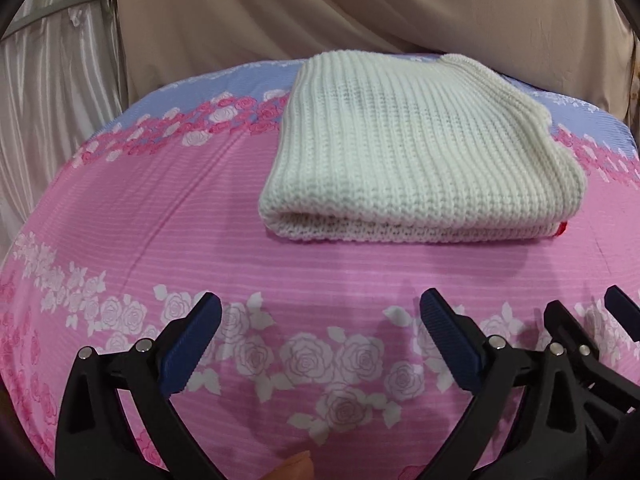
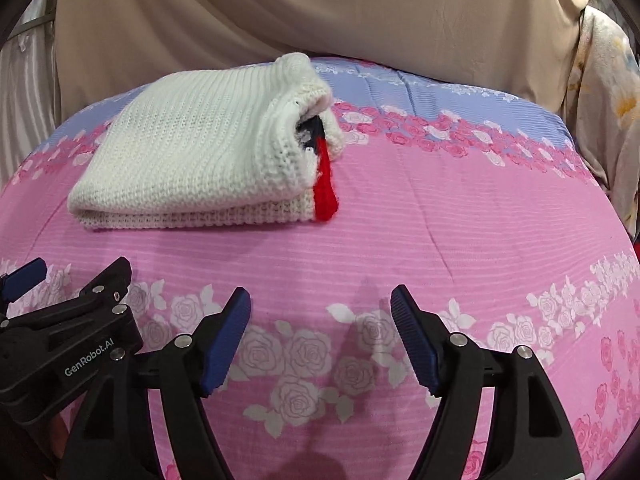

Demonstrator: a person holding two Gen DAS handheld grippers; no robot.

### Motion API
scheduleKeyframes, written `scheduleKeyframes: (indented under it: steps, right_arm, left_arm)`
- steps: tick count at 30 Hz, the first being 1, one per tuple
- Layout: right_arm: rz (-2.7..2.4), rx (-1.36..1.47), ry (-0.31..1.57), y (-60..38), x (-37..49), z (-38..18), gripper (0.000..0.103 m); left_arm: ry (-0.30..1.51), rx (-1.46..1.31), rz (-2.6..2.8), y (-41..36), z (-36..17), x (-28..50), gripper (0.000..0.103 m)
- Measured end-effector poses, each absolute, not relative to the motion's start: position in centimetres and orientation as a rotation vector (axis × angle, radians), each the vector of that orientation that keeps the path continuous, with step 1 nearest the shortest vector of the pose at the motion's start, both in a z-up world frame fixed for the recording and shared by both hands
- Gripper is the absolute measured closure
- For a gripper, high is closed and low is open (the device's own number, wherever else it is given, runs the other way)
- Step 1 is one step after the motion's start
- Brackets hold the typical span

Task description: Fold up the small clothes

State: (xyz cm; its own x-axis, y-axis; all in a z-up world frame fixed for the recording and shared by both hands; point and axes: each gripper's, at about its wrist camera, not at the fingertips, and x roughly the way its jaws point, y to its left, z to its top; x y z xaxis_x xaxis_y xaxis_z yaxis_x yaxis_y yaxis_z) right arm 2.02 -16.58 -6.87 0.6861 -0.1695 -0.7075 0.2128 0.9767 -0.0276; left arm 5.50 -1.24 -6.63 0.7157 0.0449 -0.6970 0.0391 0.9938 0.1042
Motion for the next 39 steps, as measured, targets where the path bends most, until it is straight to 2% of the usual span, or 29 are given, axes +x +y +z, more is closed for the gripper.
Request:
scheduleKeyframes:
  steps: [39]
  right_arm:
    - [-0.225, 0.053, 0.774, -16.4, 1.7, -6.8, 0.032]
  left_arm:
    - [0.741, 0.138, 0.054, -1.6, -5.9, 4.6, 0.005]
